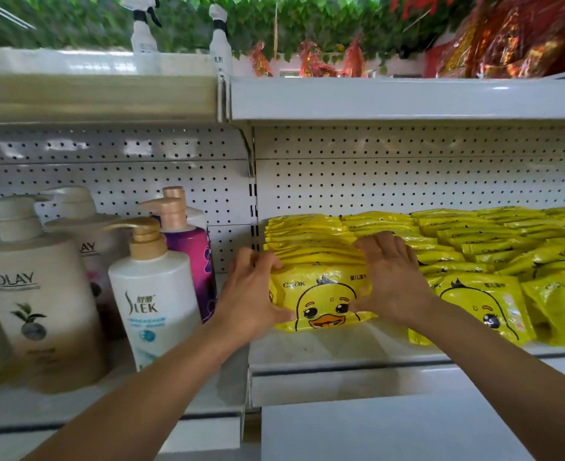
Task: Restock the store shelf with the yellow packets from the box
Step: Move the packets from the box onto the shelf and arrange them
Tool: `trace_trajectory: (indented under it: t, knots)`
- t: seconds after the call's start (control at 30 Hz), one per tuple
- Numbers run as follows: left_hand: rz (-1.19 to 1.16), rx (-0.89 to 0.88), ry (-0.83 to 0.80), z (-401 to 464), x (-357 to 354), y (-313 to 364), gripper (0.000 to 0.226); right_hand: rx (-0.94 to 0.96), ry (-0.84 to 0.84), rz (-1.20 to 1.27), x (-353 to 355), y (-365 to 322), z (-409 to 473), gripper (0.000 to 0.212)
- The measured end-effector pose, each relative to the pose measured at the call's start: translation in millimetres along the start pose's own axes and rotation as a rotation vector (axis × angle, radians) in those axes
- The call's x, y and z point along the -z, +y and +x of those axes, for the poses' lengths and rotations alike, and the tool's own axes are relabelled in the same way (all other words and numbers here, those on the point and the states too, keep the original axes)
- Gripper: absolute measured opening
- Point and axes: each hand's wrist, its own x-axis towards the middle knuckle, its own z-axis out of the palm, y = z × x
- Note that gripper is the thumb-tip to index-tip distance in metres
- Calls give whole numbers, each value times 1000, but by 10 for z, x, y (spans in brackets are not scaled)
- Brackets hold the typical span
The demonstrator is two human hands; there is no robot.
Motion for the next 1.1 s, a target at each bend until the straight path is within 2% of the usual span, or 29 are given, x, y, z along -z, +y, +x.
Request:
trace_trajectory:
  t: [0.17,0.27,0.37,0.5,0.67,0.73,0.8,0.93,1.03,1.1]
  knots:
    - [34,34,4,25,29,-2,69,7,1,-63,-31,45,-26,75]
    - [-61,56,-49,56,103,-9,53,35,25,-62,-34,79,15,59]
    - [-115,89,-72,93,147,-46,48,64,109,-43,-17,128,51,47]
    - [-220,137,-70,97,126,-28,29,62,81,-27,-25,132,83,34]
    - [-318,142,-54,108,85,-20,10,52,57,-144,41,142,122,30]
    - [-313,134,-24,134,106,-19,9,92,151,-196,28,124,137,27]
    - [-300,125,9,148,124,-30,10,91,223,-197,-1,127,166,30]
    - [-309,136,4,104,64,-43,9,78,221,-239,-67,94,148,42]
    - [-320,158,50,69,23,-48,18,73,199,-192,-50,108,94,45]
    - [-206,144,110,20,49,-32,32,67,147,-107,11,150,36,52]
